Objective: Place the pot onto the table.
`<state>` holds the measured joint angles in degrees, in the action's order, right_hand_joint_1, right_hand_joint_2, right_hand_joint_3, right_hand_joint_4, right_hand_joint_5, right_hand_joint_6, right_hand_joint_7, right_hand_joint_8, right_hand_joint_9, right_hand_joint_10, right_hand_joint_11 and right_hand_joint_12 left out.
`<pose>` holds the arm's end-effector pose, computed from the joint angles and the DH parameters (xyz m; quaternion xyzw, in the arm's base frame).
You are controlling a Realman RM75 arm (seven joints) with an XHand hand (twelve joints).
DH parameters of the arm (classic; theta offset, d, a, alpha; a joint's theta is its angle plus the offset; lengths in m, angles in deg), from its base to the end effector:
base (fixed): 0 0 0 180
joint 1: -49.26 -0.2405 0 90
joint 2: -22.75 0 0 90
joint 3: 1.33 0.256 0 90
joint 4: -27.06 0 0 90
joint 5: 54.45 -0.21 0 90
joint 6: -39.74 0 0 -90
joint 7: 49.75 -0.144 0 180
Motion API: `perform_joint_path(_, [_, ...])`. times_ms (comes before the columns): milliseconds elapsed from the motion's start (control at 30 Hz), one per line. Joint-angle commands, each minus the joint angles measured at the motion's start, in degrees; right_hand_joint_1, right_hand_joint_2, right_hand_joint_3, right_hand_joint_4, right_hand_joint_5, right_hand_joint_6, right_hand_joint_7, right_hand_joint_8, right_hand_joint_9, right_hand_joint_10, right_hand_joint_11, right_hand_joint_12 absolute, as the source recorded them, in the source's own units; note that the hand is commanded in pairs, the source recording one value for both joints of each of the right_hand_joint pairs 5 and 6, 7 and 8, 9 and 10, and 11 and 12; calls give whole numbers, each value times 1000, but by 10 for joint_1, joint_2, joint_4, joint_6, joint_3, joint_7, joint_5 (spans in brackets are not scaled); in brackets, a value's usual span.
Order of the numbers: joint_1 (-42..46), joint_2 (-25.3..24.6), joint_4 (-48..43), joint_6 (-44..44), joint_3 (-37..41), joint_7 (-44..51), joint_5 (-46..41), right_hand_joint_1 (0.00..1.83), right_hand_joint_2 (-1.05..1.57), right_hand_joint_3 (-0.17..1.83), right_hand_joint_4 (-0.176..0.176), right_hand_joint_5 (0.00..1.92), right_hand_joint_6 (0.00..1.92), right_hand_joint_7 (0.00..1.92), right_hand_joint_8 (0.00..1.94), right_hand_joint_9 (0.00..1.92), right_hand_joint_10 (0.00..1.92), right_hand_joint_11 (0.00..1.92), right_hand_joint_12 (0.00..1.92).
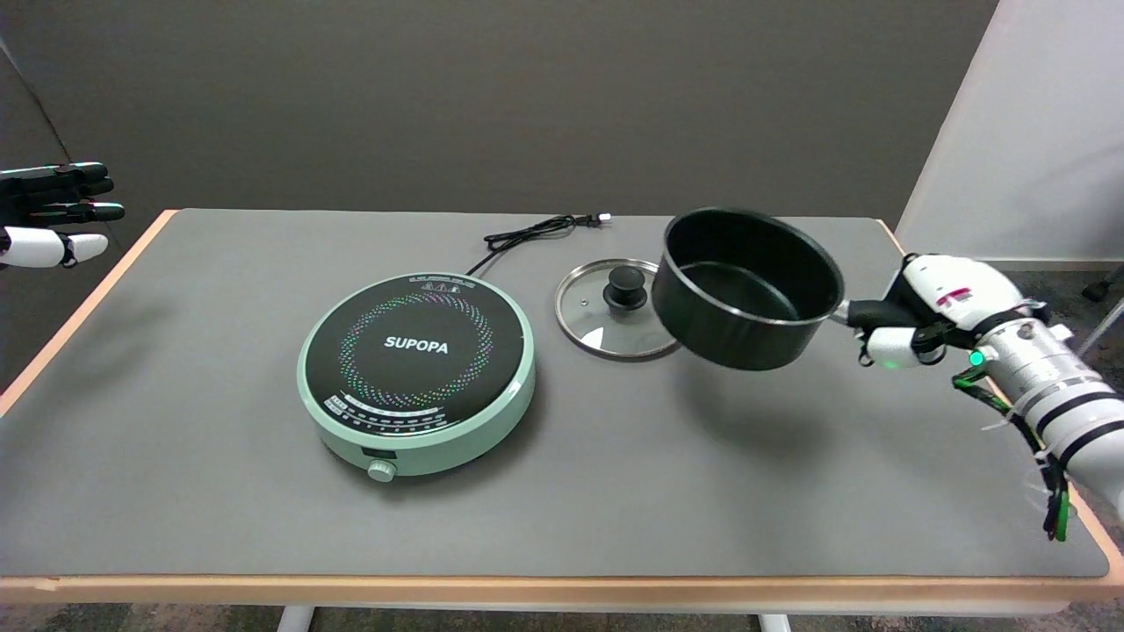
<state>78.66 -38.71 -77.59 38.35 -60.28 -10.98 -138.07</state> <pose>-0.2003 -0.2260 0.4728 0.5894 -0.0466 0.0446 0.8053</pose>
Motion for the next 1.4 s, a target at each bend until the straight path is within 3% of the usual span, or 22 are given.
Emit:
perform_joint_path(33, [-11,50,-19,5,-94,-3,22,847,1355,1053,-95,1738,1738,1738,1738,1738,1738,1738,1738])
perform_joint_path(333, [-14,116,-20,-12,-78,0,-38,842,1382,1073,-94,1744,1744,1744,1744,1744,1744,1744,1744])
perform_joint_path(567, [-11,118,-15,-142,5,19,-124,846,1341,1112,-93,1723,1723,1723,1723,1723,1723,1723,1723])
perform_joint_path(800, [15,100,22,-294,53,206,-346,847,1328,1127,-91,1726,1726,1726,1726,1726,1726,1726,1726])
perform_joint_path(933, [30,89,38,-341,60,321,-412,852,1339,1107,-94,1712,1712,1712,1712,1712,1712,1712,1712])
perform_joint_path(1200, [33,93,54,-348,23,441,-431,868,1353,1025,-104,1623,1623,1623,1623,1623,1623,1623,1623])
perform_joint_path(1400, [16,96,56,-337,3,481,-433,872,1350,1004,-106,1595,1595,1595,1595,1595,1595,1595,1595])
